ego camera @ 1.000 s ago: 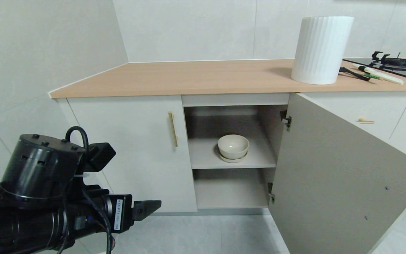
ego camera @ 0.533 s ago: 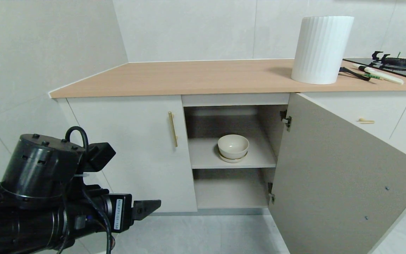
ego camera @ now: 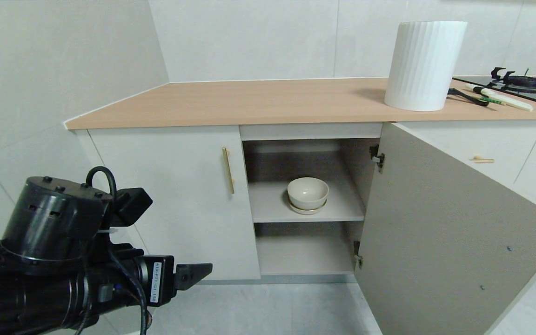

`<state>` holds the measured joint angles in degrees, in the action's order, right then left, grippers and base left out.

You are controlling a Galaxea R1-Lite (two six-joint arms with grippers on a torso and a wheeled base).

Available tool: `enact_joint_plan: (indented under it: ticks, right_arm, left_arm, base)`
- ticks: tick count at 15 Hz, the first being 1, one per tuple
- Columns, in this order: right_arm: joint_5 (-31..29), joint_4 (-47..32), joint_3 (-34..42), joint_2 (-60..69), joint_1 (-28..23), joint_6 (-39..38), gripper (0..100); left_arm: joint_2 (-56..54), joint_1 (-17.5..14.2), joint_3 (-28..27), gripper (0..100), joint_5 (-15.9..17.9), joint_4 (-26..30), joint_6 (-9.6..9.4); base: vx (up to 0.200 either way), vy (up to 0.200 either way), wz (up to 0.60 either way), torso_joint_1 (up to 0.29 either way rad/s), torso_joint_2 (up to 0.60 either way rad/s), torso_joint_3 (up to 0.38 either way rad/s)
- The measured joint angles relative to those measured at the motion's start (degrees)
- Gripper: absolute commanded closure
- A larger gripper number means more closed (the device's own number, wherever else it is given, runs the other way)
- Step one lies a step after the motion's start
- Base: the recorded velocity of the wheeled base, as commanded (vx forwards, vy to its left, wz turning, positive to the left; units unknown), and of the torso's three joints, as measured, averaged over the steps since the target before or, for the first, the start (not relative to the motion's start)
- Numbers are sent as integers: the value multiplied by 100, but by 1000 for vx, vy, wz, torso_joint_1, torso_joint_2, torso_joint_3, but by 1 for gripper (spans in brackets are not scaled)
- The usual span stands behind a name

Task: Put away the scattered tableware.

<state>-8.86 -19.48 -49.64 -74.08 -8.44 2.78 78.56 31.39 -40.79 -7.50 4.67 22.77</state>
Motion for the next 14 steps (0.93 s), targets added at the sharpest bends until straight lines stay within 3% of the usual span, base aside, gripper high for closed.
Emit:
enact_joint_plan:
  ticks: [4,14]
  right_arm:
    - [139,2,33,20,144,-38,0]
    - [184,213,262,13,2315,-1413,0]
  left_arm:
    - [-2,0,0,0,4,0,2]
    - [-4,-5,-9,0,4,0,5]
  base:
    - [0,0,0,0,0,0]
    - [0,0,0,0,0,0]
